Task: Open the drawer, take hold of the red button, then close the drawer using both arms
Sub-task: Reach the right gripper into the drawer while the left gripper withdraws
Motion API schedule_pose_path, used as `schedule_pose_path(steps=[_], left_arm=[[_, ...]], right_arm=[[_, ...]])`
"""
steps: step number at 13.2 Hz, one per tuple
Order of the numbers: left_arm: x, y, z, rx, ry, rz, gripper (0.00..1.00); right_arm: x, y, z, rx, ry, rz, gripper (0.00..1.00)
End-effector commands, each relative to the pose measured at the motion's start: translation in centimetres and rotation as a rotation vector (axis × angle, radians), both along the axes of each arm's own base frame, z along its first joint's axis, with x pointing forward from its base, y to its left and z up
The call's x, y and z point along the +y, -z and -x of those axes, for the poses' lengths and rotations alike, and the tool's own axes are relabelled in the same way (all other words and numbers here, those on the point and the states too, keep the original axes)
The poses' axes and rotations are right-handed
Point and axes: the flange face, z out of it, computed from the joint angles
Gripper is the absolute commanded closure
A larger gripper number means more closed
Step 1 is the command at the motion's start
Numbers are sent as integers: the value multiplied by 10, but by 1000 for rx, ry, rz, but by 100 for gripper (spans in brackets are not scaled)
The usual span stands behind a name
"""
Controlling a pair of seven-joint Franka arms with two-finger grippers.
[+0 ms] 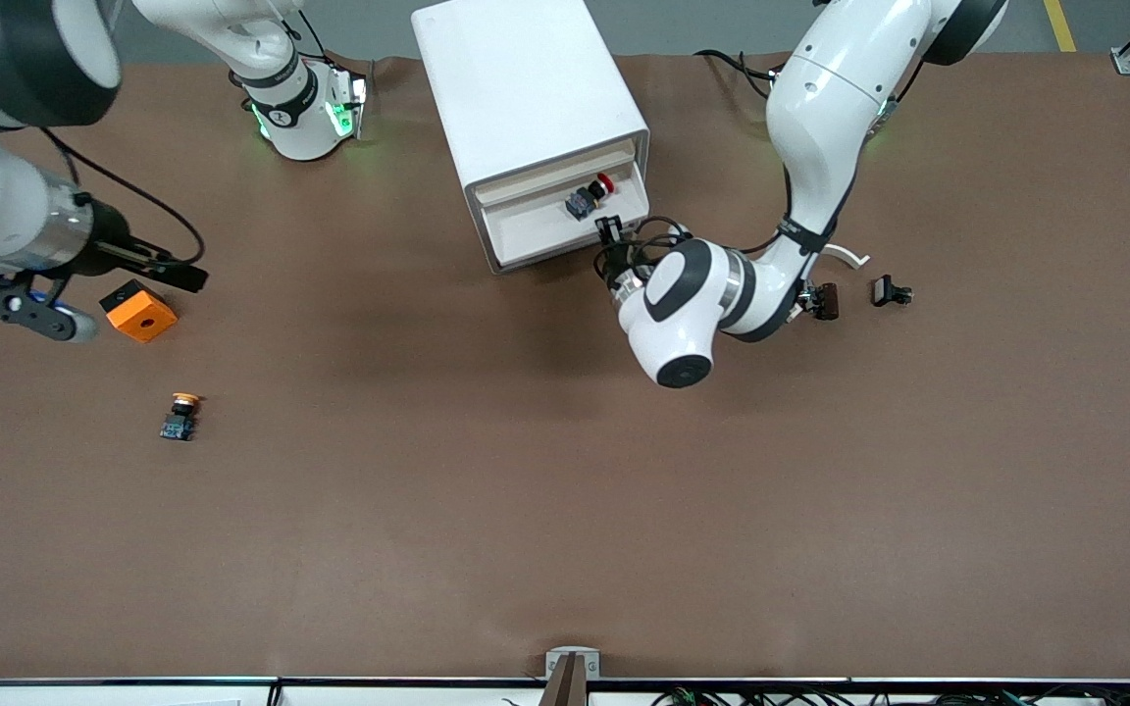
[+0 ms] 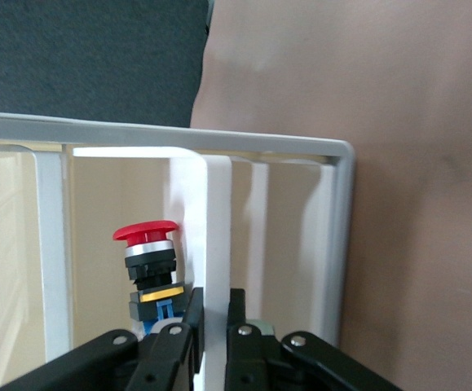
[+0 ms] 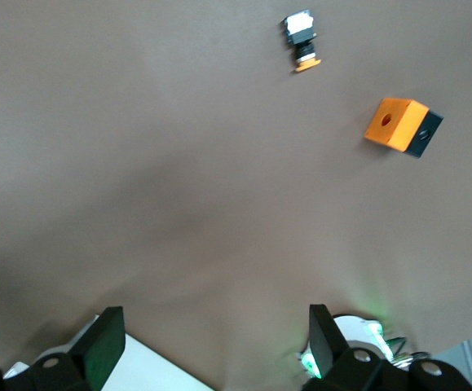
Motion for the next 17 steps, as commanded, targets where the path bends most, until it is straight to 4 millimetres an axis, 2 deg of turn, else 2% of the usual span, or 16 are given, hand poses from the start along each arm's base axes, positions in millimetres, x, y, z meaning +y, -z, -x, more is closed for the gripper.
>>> schedule_pose_path(steps=[1,3,4,5,6,7,8,10,13,16,17], left_arm=[[14,-15,-32,-58,-76,-31,100],[33,-22,-54,-84,-117,-30,100],[36,-27,-62,-98,-126,-20,100],[37,-29,-66,-109,-127,-11,95],[38,-33,-68,-118,-126,2,68],[36,-39,-72,-133,-125,14,30],[35,-44,-75,-145,-126,20,0],[36,-58,-84,-169,-136,40,0],[42,-77,-98,-229,-127,60,0],[77,-103,-134,-374,-105,85,0],[96,-113,-149,-441,-94,103,0]], right_arm=[[59,-4,8,-29,117,13,0],[101,4,7,-61,252,-21,0],[125,9,9,-71,285,-26,0],[147,15,9,-90,318,-30,0],[168,20,12,-104,349,-30,0],[188,27,16,-112,370,-27,0],[207,33,20,-124,395,-25,0],[236,46,25,-141,435,-15,0],[288,78,38,-155,510,5,0],[347,120,63,-206,551,51,0],[365,133,71,-215,553,47,0]])
